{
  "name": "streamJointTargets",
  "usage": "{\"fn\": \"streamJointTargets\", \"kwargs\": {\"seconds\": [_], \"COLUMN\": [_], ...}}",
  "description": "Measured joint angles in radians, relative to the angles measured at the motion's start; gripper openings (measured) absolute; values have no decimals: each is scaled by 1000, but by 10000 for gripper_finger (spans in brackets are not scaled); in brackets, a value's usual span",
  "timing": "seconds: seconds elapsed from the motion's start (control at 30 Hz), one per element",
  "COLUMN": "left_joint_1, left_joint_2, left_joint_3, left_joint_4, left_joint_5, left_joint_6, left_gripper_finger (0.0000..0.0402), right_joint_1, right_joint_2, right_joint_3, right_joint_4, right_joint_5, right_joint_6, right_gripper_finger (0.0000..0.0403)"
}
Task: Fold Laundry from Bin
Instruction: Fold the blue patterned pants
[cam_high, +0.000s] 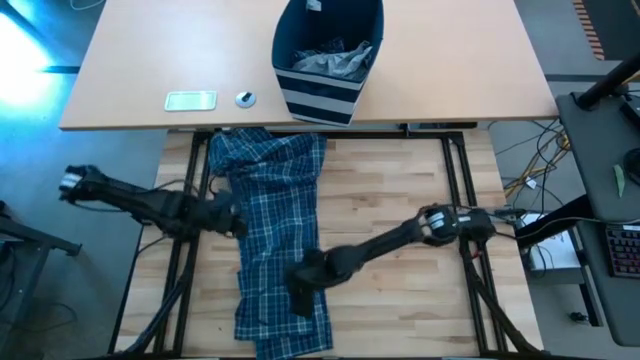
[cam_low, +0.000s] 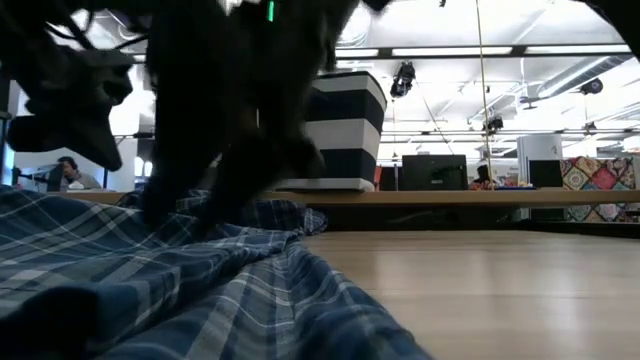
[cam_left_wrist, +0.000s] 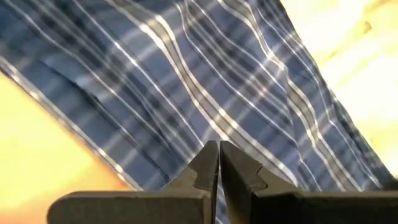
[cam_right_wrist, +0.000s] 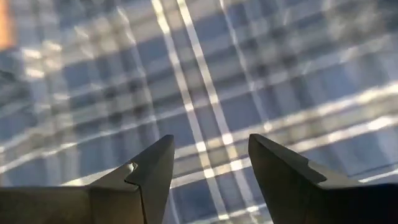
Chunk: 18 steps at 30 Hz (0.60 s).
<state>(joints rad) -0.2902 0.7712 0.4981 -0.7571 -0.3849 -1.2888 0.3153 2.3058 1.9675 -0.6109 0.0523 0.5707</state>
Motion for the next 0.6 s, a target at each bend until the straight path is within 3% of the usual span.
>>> {"fn": "streamJointTargets", "kwargs": {"seconds": [0.2, 0.43, 0.6], "left_joint_1": [-161, -192, -203], "left_joint_2": [24, 78, 132], "left_joint_3": [13, 73, 123], "left_joint_4": [28, 21, 38], "left_joint_5": [-17, -18, -18], "left_joint_6": [-94, -88, -97], "left_gripper_finger": [1, 1, 1], "right_joint_1": [-9, -116, -178], "right_joint_2": [45, 21, -6], "right_joint_3": [14, 5, -88], "right_joint_4": [-174, -732, -863], "right_joint_5": [2, 139, 52], "right_joint_6": [-8, -306, -376], "right_gripper_finger": [180, 133, 117]}}
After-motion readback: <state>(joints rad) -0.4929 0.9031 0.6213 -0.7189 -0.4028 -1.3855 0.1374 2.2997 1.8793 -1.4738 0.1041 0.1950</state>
